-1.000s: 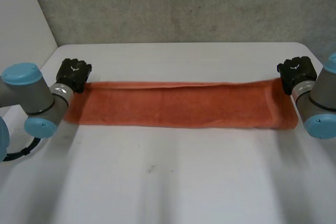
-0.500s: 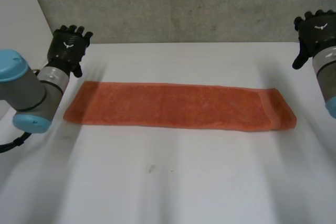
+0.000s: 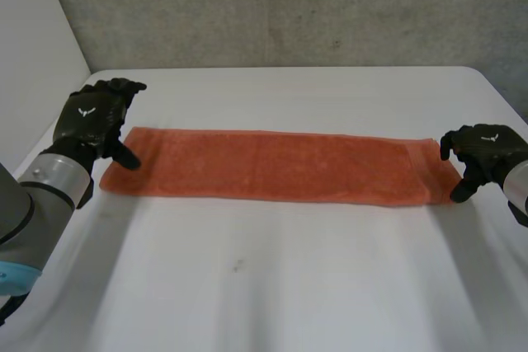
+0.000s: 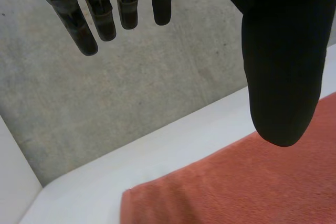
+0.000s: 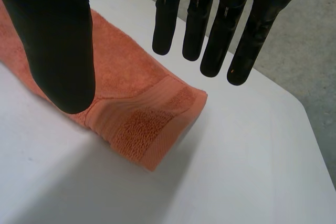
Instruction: Fold the laundry
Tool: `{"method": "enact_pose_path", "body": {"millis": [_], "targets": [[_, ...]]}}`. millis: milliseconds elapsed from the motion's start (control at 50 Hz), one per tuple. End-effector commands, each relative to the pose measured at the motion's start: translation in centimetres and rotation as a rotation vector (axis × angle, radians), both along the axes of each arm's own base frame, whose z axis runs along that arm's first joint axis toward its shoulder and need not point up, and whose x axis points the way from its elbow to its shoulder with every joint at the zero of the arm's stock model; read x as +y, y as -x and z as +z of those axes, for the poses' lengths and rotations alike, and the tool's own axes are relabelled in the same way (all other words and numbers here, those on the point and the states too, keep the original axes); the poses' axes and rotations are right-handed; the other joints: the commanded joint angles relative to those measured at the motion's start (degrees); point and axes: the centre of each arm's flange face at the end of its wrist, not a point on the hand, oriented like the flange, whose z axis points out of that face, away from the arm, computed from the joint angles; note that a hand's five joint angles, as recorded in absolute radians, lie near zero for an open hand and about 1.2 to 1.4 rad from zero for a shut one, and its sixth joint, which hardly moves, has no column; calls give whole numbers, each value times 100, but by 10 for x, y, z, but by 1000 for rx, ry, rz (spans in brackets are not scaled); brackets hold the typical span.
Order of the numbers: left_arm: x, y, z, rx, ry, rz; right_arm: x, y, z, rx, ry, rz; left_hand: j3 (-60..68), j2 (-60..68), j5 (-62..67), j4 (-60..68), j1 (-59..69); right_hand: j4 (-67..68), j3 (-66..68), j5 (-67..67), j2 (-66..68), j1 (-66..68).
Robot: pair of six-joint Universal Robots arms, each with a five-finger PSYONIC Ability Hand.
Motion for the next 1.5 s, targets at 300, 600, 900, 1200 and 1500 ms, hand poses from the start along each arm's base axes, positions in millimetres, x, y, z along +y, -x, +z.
{"method": "enact_pose_path", "body": {"millis": [300,600,900,1200,1500], "targets": [[4,4,-9,-3,-26,-14,-27,5,-62,64,51,40,195,196,178,201,166,767,774,890,783,1296],[7,4,-12,-5,-36,-16,-57,53,-57,193,96,-178,195,196,178,201,166,4512,4519,4636,4528,5041],[8,4,-10,-5,-33,-17,-96,121,0,375,254,-395,211,212,195,217,183,4512,4519,4636,4528,5041],[8,4,-9,-4,-32,-16,20,-173,34,57,519,464,195,196,179,201,166,4512,4519,4636,4528,5041],[8,5,-9,-4,-32,-20,109,-246,-54,112,366,745,178,179,162,184,149,-1268,-1261,-1145,-1252,-739]]}}
